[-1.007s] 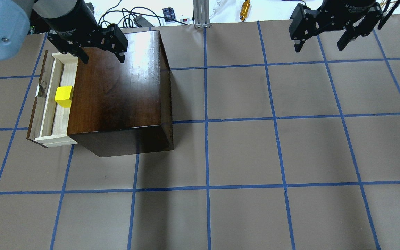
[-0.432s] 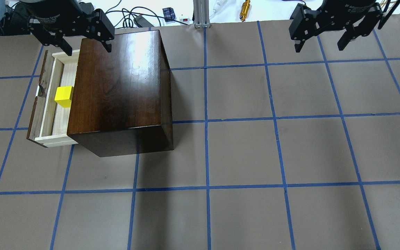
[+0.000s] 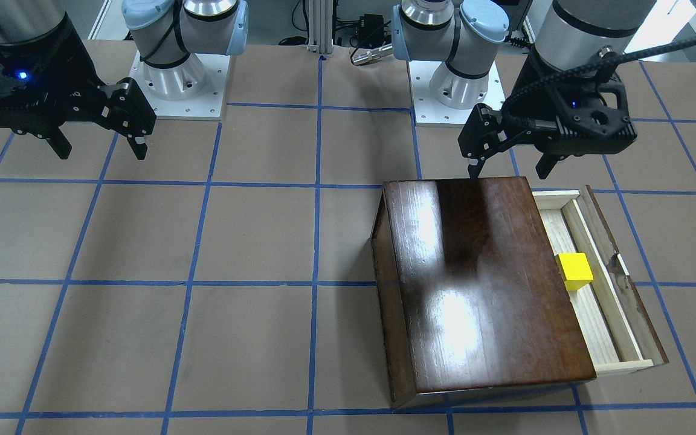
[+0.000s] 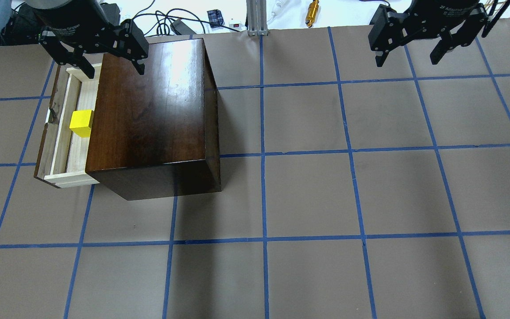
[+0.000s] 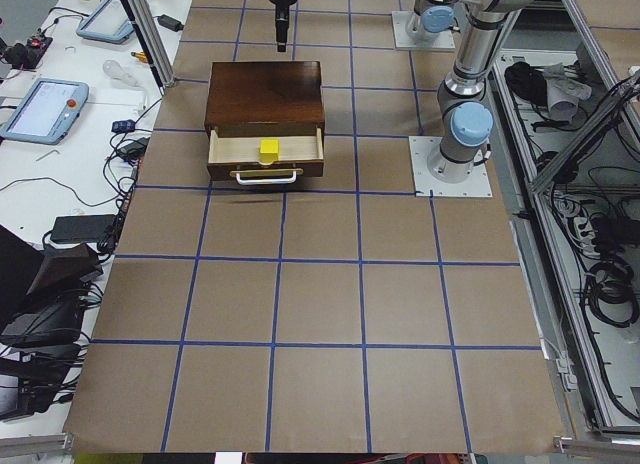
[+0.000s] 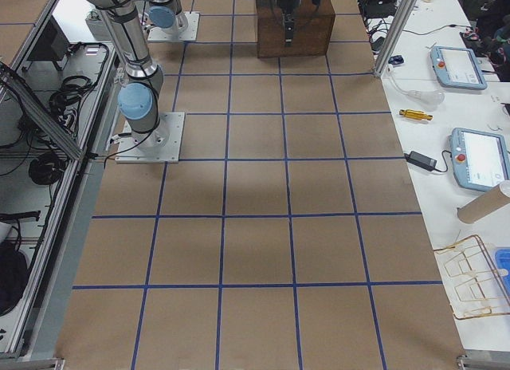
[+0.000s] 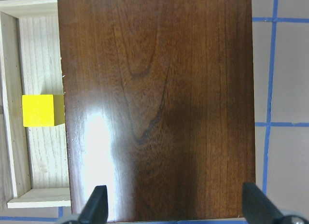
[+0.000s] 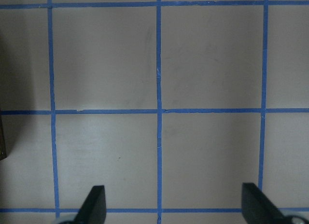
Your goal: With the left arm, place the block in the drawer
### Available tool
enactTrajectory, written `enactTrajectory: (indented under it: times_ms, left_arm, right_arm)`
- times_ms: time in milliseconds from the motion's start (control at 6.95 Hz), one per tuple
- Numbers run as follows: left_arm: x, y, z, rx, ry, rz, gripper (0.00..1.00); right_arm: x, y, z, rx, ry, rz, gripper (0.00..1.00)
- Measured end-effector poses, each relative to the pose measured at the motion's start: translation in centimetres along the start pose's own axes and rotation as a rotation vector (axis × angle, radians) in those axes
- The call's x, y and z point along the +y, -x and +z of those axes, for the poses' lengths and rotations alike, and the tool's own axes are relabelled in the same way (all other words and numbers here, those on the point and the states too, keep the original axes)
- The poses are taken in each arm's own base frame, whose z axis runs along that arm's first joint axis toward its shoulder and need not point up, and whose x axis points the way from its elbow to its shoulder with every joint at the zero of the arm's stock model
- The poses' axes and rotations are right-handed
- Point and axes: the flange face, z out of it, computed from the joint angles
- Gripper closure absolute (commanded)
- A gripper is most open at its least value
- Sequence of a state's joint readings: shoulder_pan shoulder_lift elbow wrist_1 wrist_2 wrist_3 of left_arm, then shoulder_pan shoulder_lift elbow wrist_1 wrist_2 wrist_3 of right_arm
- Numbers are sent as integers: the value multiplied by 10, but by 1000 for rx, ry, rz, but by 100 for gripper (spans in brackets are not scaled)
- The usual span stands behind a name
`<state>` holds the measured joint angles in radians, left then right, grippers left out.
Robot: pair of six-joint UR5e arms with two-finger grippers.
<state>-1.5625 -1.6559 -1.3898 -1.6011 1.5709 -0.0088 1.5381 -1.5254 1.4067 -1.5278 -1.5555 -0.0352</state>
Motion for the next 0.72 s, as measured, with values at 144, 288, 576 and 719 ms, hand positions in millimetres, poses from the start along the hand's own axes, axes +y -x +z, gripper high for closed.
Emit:
enactTrajectory:
  times_ms: [144,288,576,719]
  left_arm:
    - [3,1,-3,-1,8,14,2]
    - [5,3,-5,-3,9,19,2]
    - [3,7,-3,-2,13,14,1]
    - [3,8,-5,-3,11,11,1]
  right_arm:
    - [0,0,0,0,0,0,0]
    - [0,0,0,1,0,0,0]
    - [0,0,0,0,0,0,0]
    - [0,0,0,1,0,0,0]
